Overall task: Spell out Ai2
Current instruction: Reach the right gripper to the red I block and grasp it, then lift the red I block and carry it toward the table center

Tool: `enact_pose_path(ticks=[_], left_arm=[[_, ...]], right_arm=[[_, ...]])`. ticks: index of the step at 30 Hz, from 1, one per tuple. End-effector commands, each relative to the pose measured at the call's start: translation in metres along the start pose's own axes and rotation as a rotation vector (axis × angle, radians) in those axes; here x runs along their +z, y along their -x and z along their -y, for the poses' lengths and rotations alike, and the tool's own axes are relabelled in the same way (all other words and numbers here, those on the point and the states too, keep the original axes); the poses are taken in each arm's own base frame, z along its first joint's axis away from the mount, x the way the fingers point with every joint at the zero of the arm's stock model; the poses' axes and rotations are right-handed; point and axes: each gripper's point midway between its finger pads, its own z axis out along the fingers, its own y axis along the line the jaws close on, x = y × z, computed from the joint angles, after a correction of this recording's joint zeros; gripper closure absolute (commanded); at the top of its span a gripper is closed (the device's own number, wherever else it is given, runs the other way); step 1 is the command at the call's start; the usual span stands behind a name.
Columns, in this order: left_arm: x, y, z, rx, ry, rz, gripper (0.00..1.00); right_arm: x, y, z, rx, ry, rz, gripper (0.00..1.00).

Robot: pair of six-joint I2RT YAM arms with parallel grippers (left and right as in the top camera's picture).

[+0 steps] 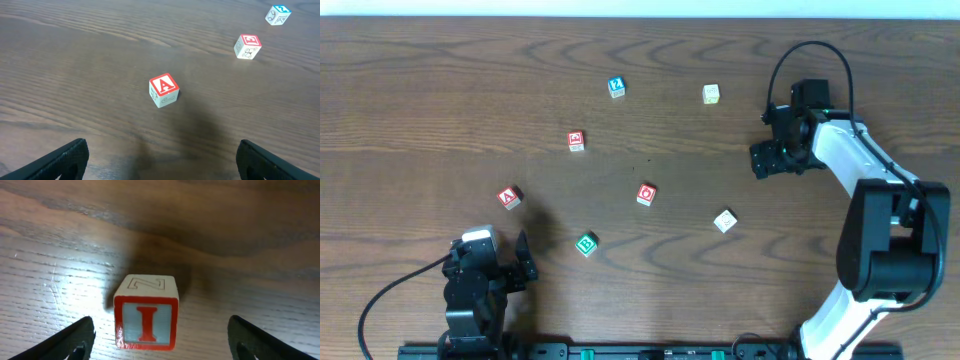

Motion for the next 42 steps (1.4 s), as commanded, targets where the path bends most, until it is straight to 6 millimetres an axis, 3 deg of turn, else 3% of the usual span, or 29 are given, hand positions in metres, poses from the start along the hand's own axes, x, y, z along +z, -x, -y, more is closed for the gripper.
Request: enact_pose_path(ticks=[1, 7, 17, 22, 30, 36, 39, 42], left_arm=[[0.001, -0.003, -0.002, 0.017, 0.009, -0.002, 0.05], [0.001, -0.003, -0.002, 0.017, 0.009, -0.002, 0.04], [0.001, -0.003, -0.002, 0.017, 0.009, -0.002, 0.05], [0.001, -0.003, -0.002, 0.017, 0.009, -0.002, 0.05], [0.001, -0.003, -0.002, 0.017, 0.009, -0.002, 0.05], [0.001, -0.003, -0.002, 0.017, 0.009, -0.002, 0.05], [0.001, -0.003, -0.002, 0.017, 0.009, -0.002, 0.05], [0.001, -0.003, -0.002, 0.017, 0.009, -0.002, 0.05]], right_arm=[[-0.001, 0.011, 0.000, -0.013, 0.005, 0.031, 0.21], [-0.001, 0.018, -0.005, -0.030, 0.003, 0.055, 0.34], [0.013, 0.016, -0.023, -0.071, 0.019, 0.024, 0.41], [0.014, 0.015, -0.022, -0.073, 0.008, 0.021, 0.46], [0.014, 0.015, -0.022, -0.063, 0.009, 0.021, 0.75], [0.013, 0.016, -0.023, -0.019, 0.009, 0.023, 0.85], [0.009, 0.022, -0.027, 0.013, 0.020, 0.030, 0.86], [-0.004, 0.039, -0.036, 0.034, 0.025, 0.059, 0.88]])
